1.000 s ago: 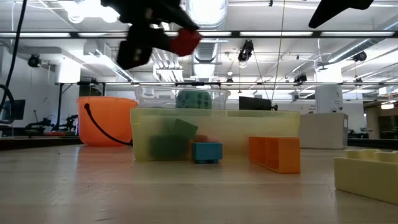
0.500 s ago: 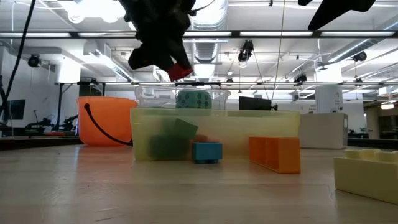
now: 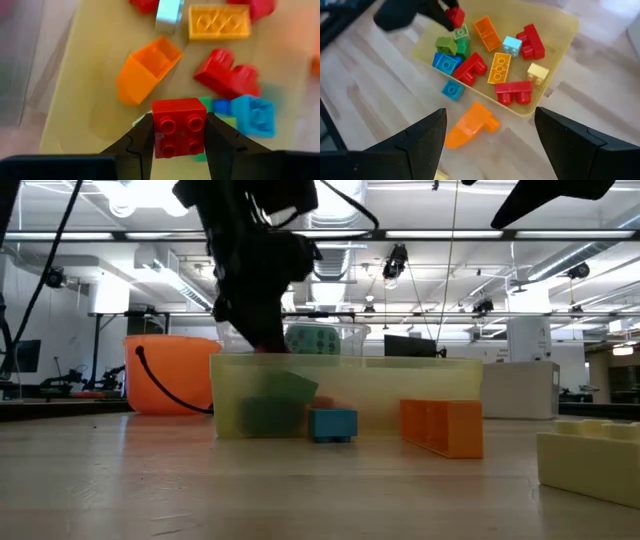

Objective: Pick & Place Toys
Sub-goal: Put the red game piece into the yellow bin

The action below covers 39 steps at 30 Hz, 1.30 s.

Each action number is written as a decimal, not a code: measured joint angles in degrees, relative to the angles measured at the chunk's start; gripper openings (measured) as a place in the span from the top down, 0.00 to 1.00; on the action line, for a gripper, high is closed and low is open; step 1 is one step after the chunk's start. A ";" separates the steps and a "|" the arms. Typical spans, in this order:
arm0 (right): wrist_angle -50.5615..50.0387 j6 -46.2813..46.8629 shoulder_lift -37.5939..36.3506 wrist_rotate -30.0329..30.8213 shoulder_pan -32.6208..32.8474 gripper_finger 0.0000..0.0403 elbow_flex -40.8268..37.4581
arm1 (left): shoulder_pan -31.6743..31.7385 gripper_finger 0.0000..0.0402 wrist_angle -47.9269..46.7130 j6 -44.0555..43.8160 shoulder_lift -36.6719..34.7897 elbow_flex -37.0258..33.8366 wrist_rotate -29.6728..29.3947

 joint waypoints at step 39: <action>4.45 6.84 0.00 -0.53 -2.91 0.26 0.11 | 1.40 0.56 -1.39 4.12 5.83 -1.16 -1.69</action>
